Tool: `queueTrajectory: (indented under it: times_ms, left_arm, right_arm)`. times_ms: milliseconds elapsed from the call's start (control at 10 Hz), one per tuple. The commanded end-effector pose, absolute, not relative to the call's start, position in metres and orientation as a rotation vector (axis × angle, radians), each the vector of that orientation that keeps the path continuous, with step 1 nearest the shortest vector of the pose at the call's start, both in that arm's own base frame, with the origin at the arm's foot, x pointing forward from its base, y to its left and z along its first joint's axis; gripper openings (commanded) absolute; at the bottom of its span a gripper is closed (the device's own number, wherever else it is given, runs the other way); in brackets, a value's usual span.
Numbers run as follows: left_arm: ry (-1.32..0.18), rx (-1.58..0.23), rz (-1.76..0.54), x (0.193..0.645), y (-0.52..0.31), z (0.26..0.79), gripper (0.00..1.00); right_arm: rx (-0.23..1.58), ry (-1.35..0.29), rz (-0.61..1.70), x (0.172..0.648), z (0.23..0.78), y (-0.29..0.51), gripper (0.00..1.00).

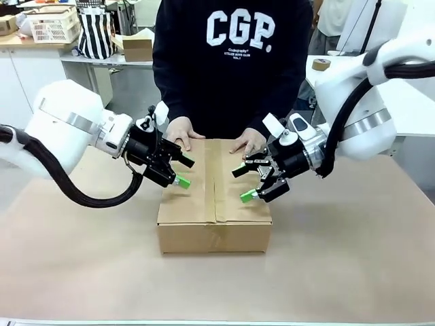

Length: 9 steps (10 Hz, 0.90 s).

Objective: Pack the gift set into the box.
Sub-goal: Press and hold the closed box until the human finishes sealing it.

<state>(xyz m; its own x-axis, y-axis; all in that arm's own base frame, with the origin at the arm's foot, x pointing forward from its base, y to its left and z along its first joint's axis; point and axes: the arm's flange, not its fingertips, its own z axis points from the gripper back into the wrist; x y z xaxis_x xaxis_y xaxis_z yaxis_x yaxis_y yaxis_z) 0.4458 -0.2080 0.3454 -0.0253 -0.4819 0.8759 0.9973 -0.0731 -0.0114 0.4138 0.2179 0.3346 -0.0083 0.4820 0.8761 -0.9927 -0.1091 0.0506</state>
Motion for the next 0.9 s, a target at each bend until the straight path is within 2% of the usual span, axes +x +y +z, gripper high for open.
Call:
queueTrajectory:
  times_ms: [0,300,800]
  left_arm:
    - [-0.801,-0.872,-1.504,0.442,-0.207,0.329,1.0]
    - [-0.789,-0.817,-1.537,0.435,-0.209,0.322,1.0]
    - [-0.764,-0.802,-1.512,0.434,-0.208,0.319,1.0]
  right_arm:
    - [0.811,-0.802,1.388,0.417,0.313,0.223,1.0]
    - [0.779,-0.79,1.279,0.429,0.303,0.229,1.0]
    - [0.823,-0.751,1.352,0.435,0.299,0.232,1.0]
